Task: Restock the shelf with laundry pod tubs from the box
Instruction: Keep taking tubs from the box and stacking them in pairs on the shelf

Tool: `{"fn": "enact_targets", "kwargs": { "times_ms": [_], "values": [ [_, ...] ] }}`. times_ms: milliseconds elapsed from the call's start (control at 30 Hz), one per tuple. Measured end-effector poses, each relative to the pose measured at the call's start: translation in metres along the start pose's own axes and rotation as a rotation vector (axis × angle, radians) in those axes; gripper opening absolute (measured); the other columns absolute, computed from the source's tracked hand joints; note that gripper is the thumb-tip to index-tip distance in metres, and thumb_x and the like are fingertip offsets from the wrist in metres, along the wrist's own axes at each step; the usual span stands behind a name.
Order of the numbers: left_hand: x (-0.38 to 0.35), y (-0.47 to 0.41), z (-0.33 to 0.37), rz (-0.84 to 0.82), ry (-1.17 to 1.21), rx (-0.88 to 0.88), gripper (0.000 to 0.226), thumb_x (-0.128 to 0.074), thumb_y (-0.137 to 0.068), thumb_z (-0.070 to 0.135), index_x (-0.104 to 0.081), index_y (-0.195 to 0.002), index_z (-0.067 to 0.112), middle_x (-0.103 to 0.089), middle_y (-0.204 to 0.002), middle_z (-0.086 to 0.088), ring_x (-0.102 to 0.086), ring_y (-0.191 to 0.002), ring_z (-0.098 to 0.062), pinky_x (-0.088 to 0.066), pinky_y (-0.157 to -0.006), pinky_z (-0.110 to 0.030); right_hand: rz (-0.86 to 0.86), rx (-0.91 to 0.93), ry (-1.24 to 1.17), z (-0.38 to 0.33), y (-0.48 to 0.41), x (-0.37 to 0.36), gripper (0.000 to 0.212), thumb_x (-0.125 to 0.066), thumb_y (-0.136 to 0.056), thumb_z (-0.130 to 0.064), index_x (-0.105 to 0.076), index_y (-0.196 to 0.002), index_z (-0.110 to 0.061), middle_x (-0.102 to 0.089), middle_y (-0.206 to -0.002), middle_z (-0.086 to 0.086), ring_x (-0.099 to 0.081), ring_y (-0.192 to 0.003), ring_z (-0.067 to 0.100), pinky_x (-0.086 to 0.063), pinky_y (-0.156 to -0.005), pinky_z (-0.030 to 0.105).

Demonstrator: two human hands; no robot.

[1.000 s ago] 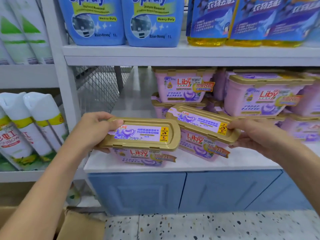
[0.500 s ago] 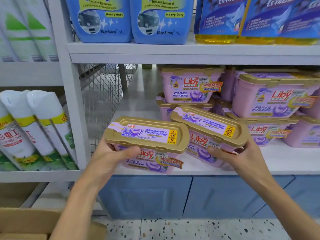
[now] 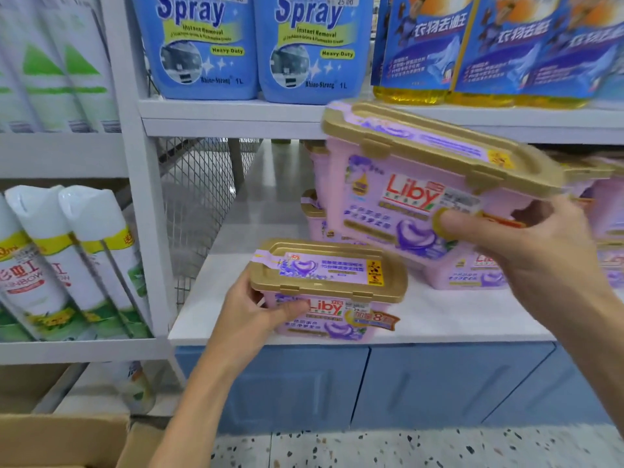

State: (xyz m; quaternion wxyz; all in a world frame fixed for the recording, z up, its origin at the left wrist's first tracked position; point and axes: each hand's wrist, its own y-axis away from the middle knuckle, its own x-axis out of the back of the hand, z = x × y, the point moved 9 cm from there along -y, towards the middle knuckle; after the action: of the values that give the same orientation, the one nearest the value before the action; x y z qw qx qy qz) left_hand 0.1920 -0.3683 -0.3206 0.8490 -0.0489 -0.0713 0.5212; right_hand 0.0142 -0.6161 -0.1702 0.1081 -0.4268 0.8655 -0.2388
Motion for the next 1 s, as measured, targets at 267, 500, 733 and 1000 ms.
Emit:
{"fn": "enact_targets", "kwargs": {
  "times_ms": [267,500,733,1000],
  "values": [
    [-0.024,0.0,-0.001,0.004,0.014,-0.017,0.038,-0.085,-0.07,-0.008,-0.064,-0.095,0.012,-0.075,-0.08,0.001,-0.073,-0.08,-0.017,-0.057,-0.063,-0.02,-0.19,-0.159,0.026,0.036,0.0,-0.047,0.051,-0.086,-0.06,-0.001,-0.072,-0.109,-0.008,-0.08,-0.099,0.002,-0.076,-0.093,0.018,-0.058,-0.069,0.02],
    [-0.03,0.001,-0.002,0.007,0.02,-0.035,0.041,-0.085,-0.071,-0.007,-0.063,-0.101,0.011,-0.078,-0.087,0.008,-0.071,-0.077,-0.004,-0.055,-0.068,-0.014,-0.109,-0.172,0.022,0.053,0.016,-0.045,0.039,-0.082,-0.066,-0.019,-0.07,-0.104,-0.018,-0.079,-0.094,-0.004,-0.076,-0.086,0.011,-0.058,-0.07,0.021],
    [-0.051,-0.002,0.0,0.005,0.045,-0.07,0.047,-0.083,-0.075,0.001,-0.062,-0.115,0.015,-0.077,-0.105,0.014,-0.071,-0.099,-0.001,-0.055,-0.079,-0.015,0.009,-0.239,0.111,0.117,0.072,-0.043,0.082,-0.083,-0.075,-0.025,-0.041,-0.144,-0.033,-0.069,-0.122,-0.009,-0.067,-0.112,0.013,-0.053,-0.099,0.038],
    [-0.059,-0.029,-0.004,0.002,0.053,-0.105,0.05,-0.082,-0.078,0.006,-0.06,-0.123,0.016,-0.076,-0.114,0.01,-0.07,-0.108,-0.007,-0.056,-0.086,-0.02,-0.006,-0.171,0.151,0.146,0.04,-0.051,0.068,-0.071,-0.089,-0.004,-0.04,-0.143,-0.03,-0.062,-0.128,-0.024,-0.059,-0.121,-0.002,-0.047,-0.099,0.018]
  ]
}}
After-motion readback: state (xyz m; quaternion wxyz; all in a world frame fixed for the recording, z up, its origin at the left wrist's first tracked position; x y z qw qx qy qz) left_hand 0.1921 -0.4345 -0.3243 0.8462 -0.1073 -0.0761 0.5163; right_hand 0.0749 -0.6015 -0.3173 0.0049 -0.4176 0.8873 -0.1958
